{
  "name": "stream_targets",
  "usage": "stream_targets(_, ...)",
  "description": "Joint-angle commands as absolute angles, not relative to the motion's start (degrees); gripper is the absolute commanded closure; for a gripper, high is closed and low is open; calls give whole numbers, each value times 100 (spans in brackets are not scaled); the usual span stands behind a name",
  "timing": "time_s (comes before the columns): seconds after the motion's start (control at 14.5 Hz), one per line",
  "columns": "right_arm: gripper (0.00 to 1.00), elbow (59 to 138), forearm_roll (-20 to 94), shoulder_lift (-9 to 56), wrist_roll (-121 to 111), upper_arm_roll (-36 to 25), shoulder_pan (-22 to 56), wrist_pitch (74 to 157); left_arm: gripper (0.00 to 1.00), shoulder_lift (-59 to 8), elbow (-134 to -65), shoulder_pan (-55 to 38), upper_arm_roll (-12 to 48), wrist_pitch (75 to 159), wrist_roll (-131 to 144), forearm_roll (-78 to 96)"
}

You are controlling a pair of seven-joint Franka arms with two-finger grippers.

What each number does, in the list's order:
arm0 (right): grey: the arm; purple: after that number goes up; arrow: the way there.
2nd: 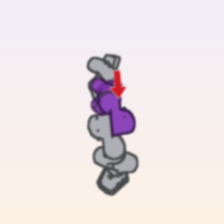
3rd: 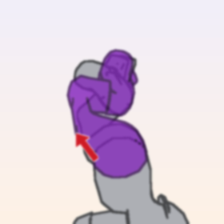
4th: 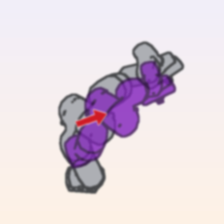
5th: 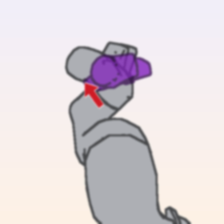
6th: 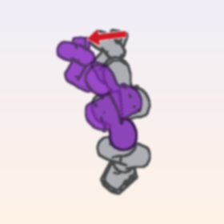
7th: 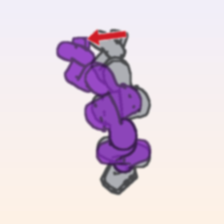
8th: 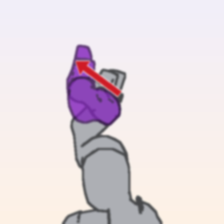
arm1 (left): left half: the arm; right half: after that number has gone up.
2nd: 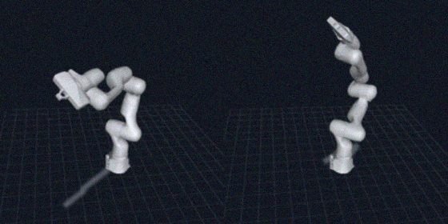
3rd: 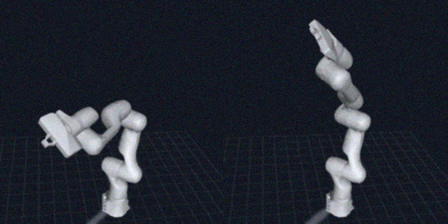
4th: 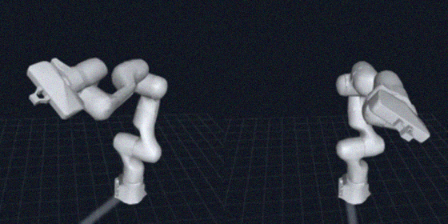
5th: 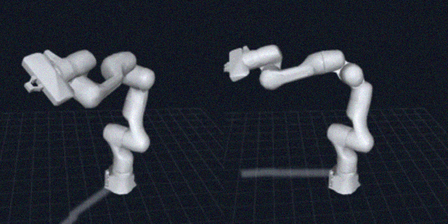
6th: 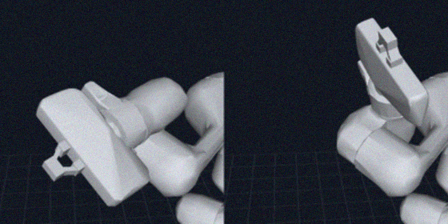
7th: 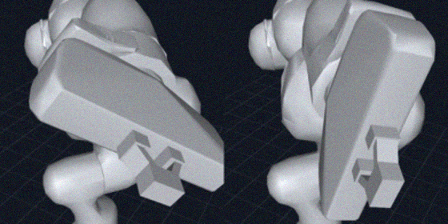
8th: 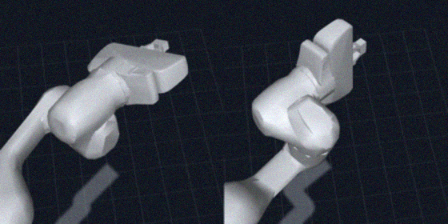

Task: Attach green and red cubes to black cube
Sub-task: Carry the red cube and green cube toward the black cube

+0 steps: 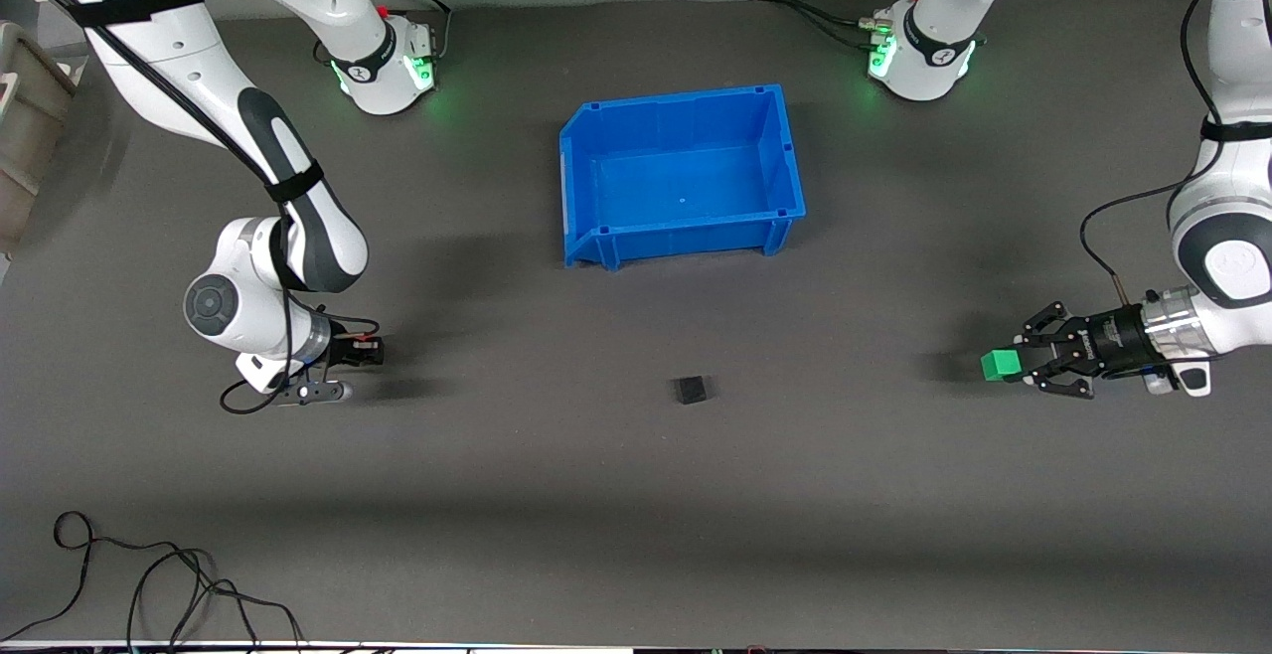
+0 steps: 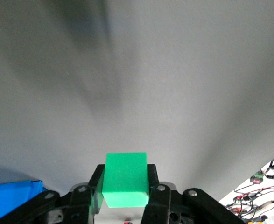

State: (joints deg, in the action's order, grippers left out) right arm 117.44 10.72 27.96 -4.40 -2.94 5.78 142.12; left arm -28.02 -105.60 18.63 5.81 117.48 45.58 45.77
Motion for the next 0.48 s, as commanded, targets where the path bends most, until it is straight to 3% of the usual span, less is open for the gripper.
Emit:
stream_targets(0.0,100,11471,1660,2497,-519,-325,615,13607,62,-2873,-10337,1180,536,11821,4921,4631)
stream_targets(0.41,100,10531,1881,2513,2893,-308,913,12403,63,-3146,-10161,-393,536,13251,5737,5019)
